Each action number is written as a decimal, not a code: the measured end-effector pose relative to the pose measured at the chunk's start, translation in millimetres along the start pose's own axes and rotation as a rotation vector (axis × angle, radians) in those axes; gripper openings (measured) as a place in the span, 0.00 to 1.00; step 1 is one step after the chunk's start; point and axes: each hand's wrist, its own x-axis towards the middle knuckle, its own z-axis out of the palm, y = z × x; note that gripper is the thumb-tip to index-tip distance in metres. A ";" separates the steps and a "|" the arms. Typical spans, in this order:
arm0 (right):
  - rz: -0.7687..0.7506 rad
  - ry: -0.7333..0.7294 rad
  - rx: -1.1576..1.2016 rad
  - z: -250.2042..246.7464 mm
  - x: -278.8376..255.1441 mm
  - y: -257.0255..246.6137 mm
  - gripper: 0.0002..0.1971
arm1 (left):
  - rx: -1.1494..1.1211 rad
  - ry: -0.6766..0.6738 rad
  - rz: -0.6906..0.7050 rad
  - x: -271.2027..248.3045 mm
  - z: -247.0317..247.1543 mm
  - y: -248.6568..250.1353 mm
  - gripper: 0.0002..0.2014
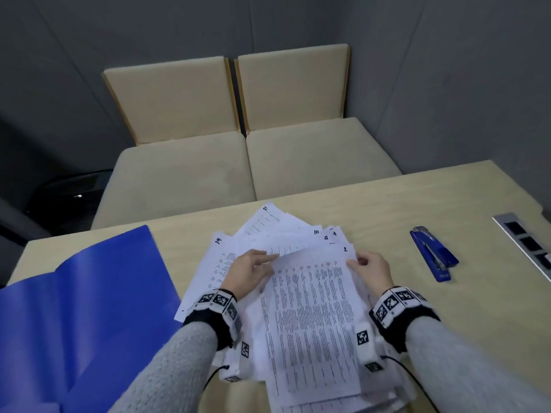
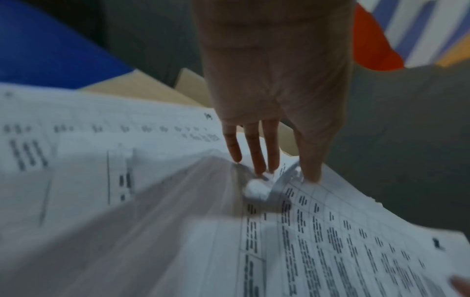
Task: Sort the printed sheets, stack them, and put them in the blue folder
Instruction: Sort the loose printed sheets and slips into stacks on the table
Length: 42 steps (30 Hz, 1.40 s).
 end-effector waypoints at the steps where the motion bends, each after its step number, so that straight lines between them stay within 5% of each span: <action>1: -0.016 -0.015 -0.014 -2.6 -0.8 1.6 0.04 | -0.033 -0.032 -0.055 -0.2 2.2 -0.7 0.15; 6: -0.013 -0.138 0.008 -25.4 -13.8 14.1 0.12 | 0.217 -0.194 -0.132 -0.6 16.7 -10.3 0.32; 13: 0.125 -0.289 0.128 -42.0 -23.8 36.2 0.15 | 0.329 -0.168 -0.142 1.1 16.3 -11.9 0.23; 16: 0.151 -0.311 0.294 -37.7 -25.7 25.9 0.13 | -0.049 0.094 -0.170 -1.7 15.8 -3.7 0.08; 17: 0.173 -0.321 0.364 -34.6 -26.5 21.5 0.12 | -0.292 0.131 -0.223 -3.4 13.9 2.0 0.13; 19: 0.212 -0.318 0.439 -24.7 -26.3 15.5 0.12 | -0.647 0.041 -0.351 -7.2 8.0 11.9 0.23; 22: 0.260 -0.318 0.502 -7.8 -26.9 4.2 0.13 | -0.688 -0.159 -0.428 -15.9 7.1 6.7 0.19; 24: 0.202 -0.312 0.417 -0.9 -22.7 -3.4 0.09 | -0.595 -0.217 -0.414 -20.3 10.8 -9.2 0.11; 29: 0.005 0.030 -0.042 0.0 19.2 -9.8 0.13 | -0.543 -0.152 -0.436 -27.4 16.4 -34.4 0.07; 32: -0.022 -0.008 -0.128 4.3 38.6 -12.2 0.14 | -0.512 -0.157 -0.424 -27.6 19.2 -35.6 0.06; 35: -0.077 0.071 -0.146 7.5 44.8 -20.0 0.02 | -0.500 -0.133 -0.412 -28.7 22.2 -35.2 0.07; 42: -0.387 0.088 -0.418 -1.7 13.3 -27.0 0.13 | -0.469 -0.117 -0.408 -28.8 19.2 -29.3 0.04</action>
